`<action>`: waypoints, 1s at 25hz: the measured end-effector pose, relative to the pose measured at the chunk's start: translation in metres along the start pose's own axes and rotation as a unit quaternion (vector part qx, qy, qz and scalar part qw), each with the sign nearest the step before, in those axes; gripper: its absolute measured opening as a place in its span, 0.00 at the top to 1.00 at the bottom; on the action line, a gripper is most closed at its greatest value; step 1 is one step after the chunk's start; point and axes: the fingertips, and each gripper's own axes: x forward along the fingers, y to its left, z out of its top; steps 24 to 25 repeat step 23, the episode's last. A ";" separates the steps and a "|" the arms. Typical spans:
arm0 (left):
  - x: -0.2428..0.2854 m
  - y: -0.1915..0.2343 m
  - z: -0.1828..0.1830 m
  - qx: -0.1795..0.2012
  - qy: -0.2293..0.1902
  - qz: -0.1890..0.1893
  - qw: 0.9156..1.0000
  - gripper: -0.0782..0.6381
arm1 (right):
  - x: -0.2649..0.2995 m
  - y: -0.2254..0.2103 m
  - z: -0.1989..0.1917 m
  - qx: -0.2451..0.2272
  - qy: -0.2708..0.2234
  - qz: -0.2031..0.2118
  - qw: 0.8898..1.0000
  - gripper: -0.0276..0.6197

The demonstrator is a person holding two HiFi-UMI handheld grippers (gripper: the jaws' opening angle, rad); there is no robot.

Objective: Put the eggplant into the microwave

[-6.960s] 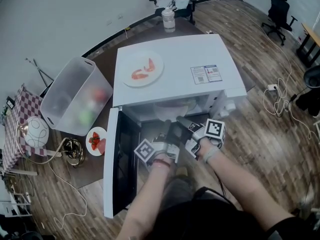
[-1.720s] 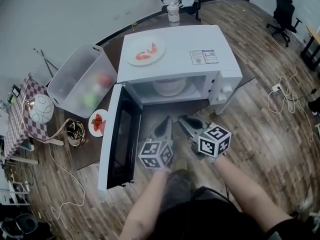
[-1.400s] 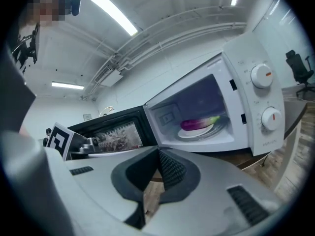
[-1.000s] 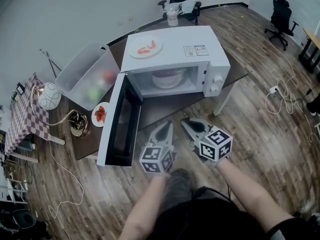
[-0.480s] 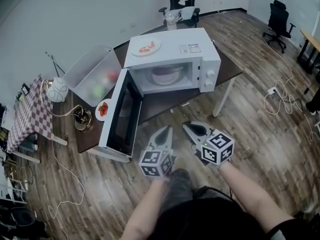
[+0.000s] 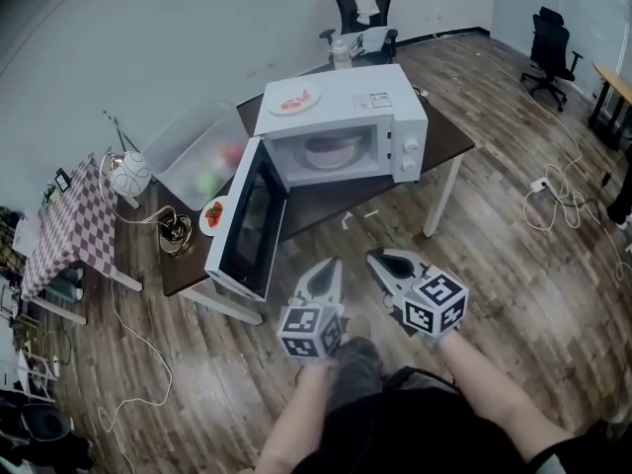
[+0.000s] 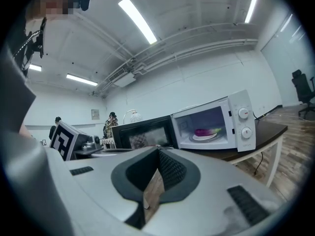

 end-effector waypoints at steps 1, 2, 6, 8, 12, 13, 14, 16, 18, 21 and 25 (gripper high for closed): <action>-0.003 -0.002 0.001 -0.002 -0.001 0.000 1.000 0.89 | -0.003 0.002 0.002 -0.002 -0.003 -0.002 1.000 0.96; -0.007 -0.003 0.002 -0.003 -0.003 0.000 1.000 0.89 | -0.007 0.004 0.004 -0.004 -0.007 -0.004 1.000 0.96; -0.016 -0.009 0.010 -0.005 -0.010 -0.003 1.000 0.89 | -0.016 0.013 0.011 -0.013 -0.015 -0.006 1.000 0.96; -0.020 -0.012 0.014 -0.002 -0.012 -0.005 1.000 0.89 | -0.019 0.018 0.012 -0.012 -0.017 -0.005 1.000 0.96; -0.026 -0.012 0.020 0.004 -0.015 -0.007 1.000 0.89 | -0.021 0.028 0.014 -0.016 -0.018 0.006 1.000 0.96; -0.029 -0.011 0.020 0.003 -0.015 -0.006 1.000 0.89 | -0.021 0.030 0.013 -0.018 -0.017 0.009 1.000 0.96; -0.031 -0.011 0.020 0.002 -0.015 -0.004 1.000 0.89 | -0.022 0.033 0.012 -0.018 -0.017 0.012 1.000 0.96; -0.035 -0.010 0.021 0.001 -0.016 -0.002 1.000 0.89 | -0.022 0.036 0.012 -0.013 -0.019 0.015 1.000 0.96; -0.037 -0.010 0.020 0.002 -0.016 -0.001 1.000 0.89 | -0.022 0.037 0.010 -0.009 -0.020 0.015 1.000 0.96; -0.041 -0.010 0.015 0.003 -0.013 0.000 1.000 0.89 | -0.024 0.040 0.003 -0.002 -0.017 0.015 1.000 0.96; -0.045 -0.010 0.011 0.005 -0.011 0.000 1.000 0.89 | -0.025 0.043 -0.003 0.003 -0.015 0.015 1.000 0.96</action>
